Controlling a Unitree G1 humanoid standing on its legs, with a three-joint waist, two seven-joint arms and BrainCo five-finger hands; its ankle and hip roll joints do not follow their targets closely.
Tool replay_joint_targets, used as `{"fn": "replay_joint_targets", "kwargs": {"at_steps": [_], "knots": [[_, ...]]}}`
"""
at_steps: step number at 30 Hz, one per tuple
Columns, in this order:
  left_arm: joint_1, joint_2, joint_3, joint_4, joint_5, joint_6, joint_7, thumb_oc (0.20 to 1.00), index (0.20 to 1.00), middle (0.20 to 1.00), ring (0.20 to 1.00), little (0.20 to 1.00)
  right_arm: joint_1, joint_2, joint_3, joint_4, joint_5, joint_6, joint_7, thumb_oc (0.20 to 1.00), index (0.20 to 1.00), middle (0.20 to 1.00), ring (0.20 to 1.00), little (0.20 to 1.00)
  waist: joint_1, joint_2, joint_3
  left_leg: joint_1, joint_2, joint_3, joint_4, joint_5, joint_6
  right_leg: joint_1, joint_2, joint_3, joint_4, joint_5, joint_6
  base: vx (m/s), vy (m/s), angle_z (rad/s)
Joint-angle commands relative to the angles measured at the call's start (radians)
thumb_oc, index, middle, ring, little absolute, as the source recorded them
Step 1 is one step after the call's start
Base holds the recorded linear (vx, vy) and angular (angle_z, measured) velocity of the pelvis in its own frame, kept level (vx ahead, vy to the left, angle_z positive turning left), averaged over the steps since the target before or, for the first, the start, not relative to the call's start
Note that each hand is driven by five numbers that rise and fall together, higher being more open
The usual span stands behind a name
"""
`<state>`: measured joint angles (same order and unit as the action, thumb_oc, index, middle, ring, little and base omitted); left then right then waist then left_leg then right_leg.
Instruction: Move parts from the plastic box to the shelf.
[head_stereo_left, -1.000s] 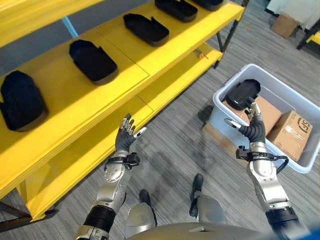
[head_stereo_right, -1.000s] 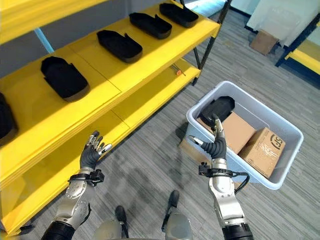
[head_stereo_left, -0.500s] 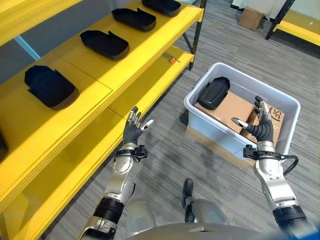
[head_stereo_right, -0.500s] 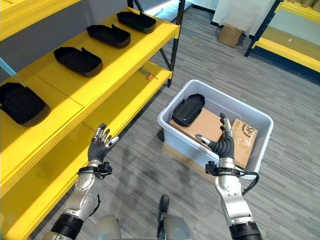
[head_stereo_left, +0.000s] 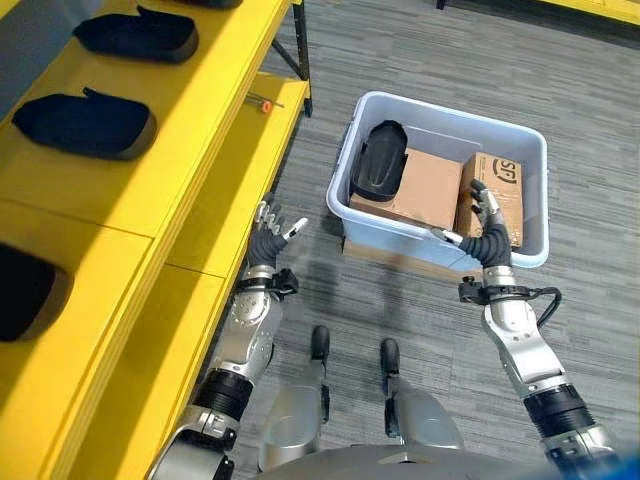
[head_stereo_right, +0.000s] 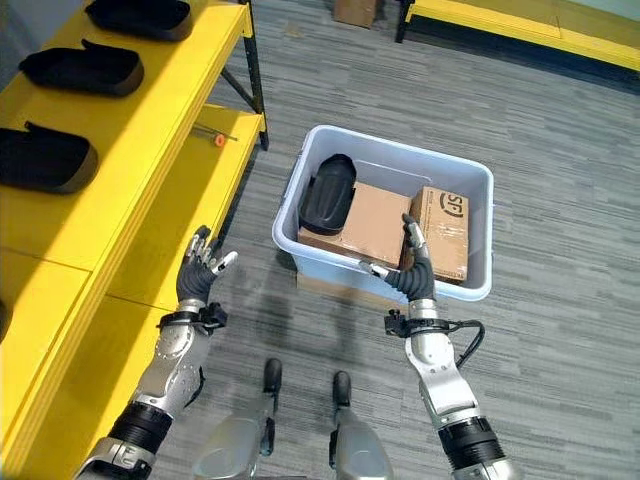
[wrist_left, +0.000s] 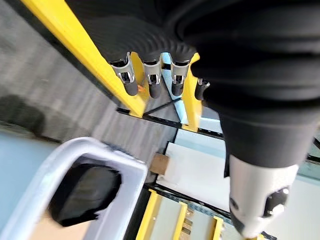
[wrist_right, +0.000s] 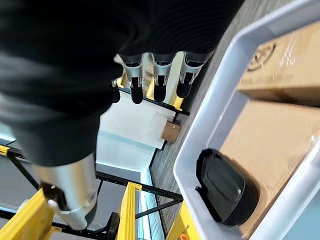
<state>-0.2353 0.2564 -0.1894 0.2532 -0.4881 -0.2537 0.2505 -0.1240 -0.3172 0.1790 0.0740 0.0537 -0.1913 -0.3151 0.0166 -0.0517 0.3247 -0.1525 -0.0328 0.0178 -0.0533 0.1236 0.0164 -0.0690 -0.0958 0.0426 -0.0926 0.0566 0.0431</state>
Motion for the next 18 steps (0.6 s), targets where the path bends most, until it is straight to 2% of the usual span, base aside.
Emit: {"fn": "replay_joint_targets", "kwargs": {"at_steps": [1,4,5,6,7,8,10,11,12,13,14,15,16,17,18], "knots": [[0.004,0.013,-0.011,-0.055,0.033,-0.06,0.032,1.0,1.0,1.0,1.0,1.0,-0.076,-0.015,-0.027,-0.03,-0.009,-0.027,0.0,1.0,1.0,1.0,1.0,1.0,0.007,0.003,-0.062,0.003,0.025,-0.029,0.045,-0.058,-0.007,0.054,-0.026,-0.001,0.102,-0.07,0.081,0.12,0.133,0.0],[-0.003,0.013,-0.016,-0.048,0.044,-0.05,0.038,1.0,1.0,1.0,1.0,1.0,-0.067,-0.01,-0.028,-0.036,-0.015,-0.024,0.003,1.0,1.0,1.0,1.0,1.0,0.001,0.012,-0.067,0.013,0.006,-0.025,0.051,-0.085,0.015,0.014,-0.034,-0.008,0.208,-0.086,0.097,0.14,0.16,-0.05],[-0.011,0.014,-0.024,-0.044,0.05,-0.044,0.042,1.0,1.0,1.0,1.0,1.0,-0.068,-0.007,-0.022,-0.041,-0.017,-0.026,0.005,1.0,1.0,1.0,1.0,1.0,-0.011,0.019,-0.048,0.025,0.001,-0.022,0.054,-0.094,0.028,-0.048,-0.023,-0.008,0.326,-0.04,0.116,0.05,0.077,-0.14],[-0.012,0.014,-0.024,-0.044,0.05,-0.044,0.042,1.0,1.0,1.0,1.0,1.0,-0.069,-0.008,-0.022,-0.041,-0.017,-0.025,0.005,1.0,1.0,1.0,1.0,1.0,-0.01,0.018,-0.048,0.024,0.001,-0.021,0.054,-0.094,0.028,-0.053,-0.023,-0.006,0.332,-0.042,0.116,0.05,0.1,-0.13],[-0.011,0.013,-0.026,-0.044,0.052,-0.042,0.045,1.0,1.0,1.0,1.0,1.0,-0.066,-0.004,-0.023,-0.047,-0.019,-0.026,0.006,1.0,1.0,1.0,1.0,1.0,-0.014,0.023,-0.037,0.036,-0.004,-0.016,0.054,-0.102,0.036,-0.078,-0.02,-0.016,0.386,-0.018,0.125,0.04,0.077,-0.14],[-0.011,0.013,-0.029,-0.045,0.052,-0.042,0.047,1.0,1.0,1.0,1.0,1.0,-0.065,-0.001,-0.02,-0.049,-0.02,-0.026,0.007,1.0,1.0,1.0,1.0,1.0,-0.018,0.029,-0.024,0.048,-0.002,-0.011,0.054,-0.107,0.043,-0.105,-0.019,-0.039,0.445,0.013,0.13,0.06,0.111,-0.19],[-0.012,0.015,-0.033,-0.047,0.054,-0.041,0.045,1.0,1.0,1.0,1.0,1.0,-0.061,0.003,-0.018,-0.051,-0.023,-0.023,0.005,1.0,1.0,1.0,1.0,1.0,-0.026,0.043,-0.004,0.082,0.002,-0.008,0.04,-0.116,0.046,-0.161,-0.021,-0.077,0.505,0.025,0.127,0.14,0.088,-0.24],[-0.008,0.015,-0.026,-0.046,0.055,-0.038,0.042,1.0,1.0,1.0,1.0,1.0,-0.062,0.009,-0.022,-0.046,-0.022,-0.02,0.005,1.0,1.0,1.0,1.0,1.0,-0.027,0.042,-0.005,0.118,0.0,0.01,0.017,-0.133,0.042,-0.19,-0.047,-0.155,0.43,0.021,0.115,0.18,0.047,-0.11],[-0.007,0.015,-0.026,-0.046,0.054,-0.038,0.042,1.0,1.0,1.0,1.0,1.0,-0.062,0.009,-0.022,-0.047,-0.022,-0.02,0.005,1.0,1.0,1.0,1.0,1.0,-0.028,0.044,-0.005,0.121,0.002,0.008,0.014,-0.133,0.041,-0.186,-0.045,-0.158,0.426,0.021,0.114,0.23,0.01,-0.26],[-0.004,0.015,-0.023,-0.045,0.053,-0.04,0.038,1.0,1.0,1.0,1.0,1.0,-0.069,0.009,-0.023,-0.042,-0.019,-0.022,0.004,1.0,1.0,1.0,1.0,1.0,-0.031,0.043,-0.005,0.137,0.006,0.014,0.002,-0.14,0.034,-0.208,-0.039,-0.196,0.356,0.016,0.107,0.19,-0.047,-0.4],[0.0,0.014,-0.018,-0.043,0.055,-0.039,0.035,1.0,1.0,1.0,1.0,1.0,-0.072,0.009,-0.028,-0.039,-0.018,-0.022,0.003,1.0,1.0,1.0,1.0,1.0,-0.038,0.036,-0.005,0.15,0.002,0.012,-0.004,-0.147,0.029,-0.226,-0.03,-0.205,0.294,0.025,0.105,0.19,-0.047,-0.47],[0.001,0.015,-0.018,-0.043,0.055,-0.039,0.035,1.0,1.0,1.0,1.0,1.0,-0.071,0.009,-0.028,-0.039,-0.018,-0.022,0.003,1.0,1.0,1.0,1.0,1.0,-0.038,0.039,-0.006,0.153,0.006,0.011,-0.006,-0.149,0.028,-0.22,-0.026,-0.208,0.284,0.029,0.104,0.29,-0.082,-0.17],[0.009,0.01,-0.01,-0.036,0.06,-0.039,0.036,1.0,1.0,1.0,1.0,1.0,-0.073,0.008,-0.03,-0.027,-0.02,-0.022,-0.004,1.0,1.0,1.0,1.0,1.0,-0.042,0.027,-0.006,0.181,0.0,0.013,-0.012,-0.163,0.018,-0.238,-0.024,-0.242,0.173,0.071,0.109,0.48,-0.168,-0.06],[0.018,0.0,-0.011,-0.029,0.069,-0.034,0.033,1.0,1.0,1.0,1.0,1.0,-0.056,0.001,-0.038,-0.035,-0.03,-0.021,-0.011,1.0,1.0,1.0,1.0,1.0,-0.054,0.02,-0.012,0.216,0.009,-0.002,-0.003,-0.203,-0.002,-0.205,-0.018,-0.236,0.09,0.098,0.11,0.57,-0.209,0.14],[0.015,-0.008,-0.02,-0.021,0.073,-0.035,0.029,1.0,1.0,1.0,1.0,1.0,-0.05,-0.005,-0.04,-0.031,-0.03,-0.022,-0.011,1.0,1.0,1.0,1.0,1.0,-0.055,0.016,-0.018,0.226,0.01,-0.009,0.008,-0.216,-0.002,-0.185,-0.012,-0.224,0.082,0.099,0.1,0.44,-0.183,0.39]]}}
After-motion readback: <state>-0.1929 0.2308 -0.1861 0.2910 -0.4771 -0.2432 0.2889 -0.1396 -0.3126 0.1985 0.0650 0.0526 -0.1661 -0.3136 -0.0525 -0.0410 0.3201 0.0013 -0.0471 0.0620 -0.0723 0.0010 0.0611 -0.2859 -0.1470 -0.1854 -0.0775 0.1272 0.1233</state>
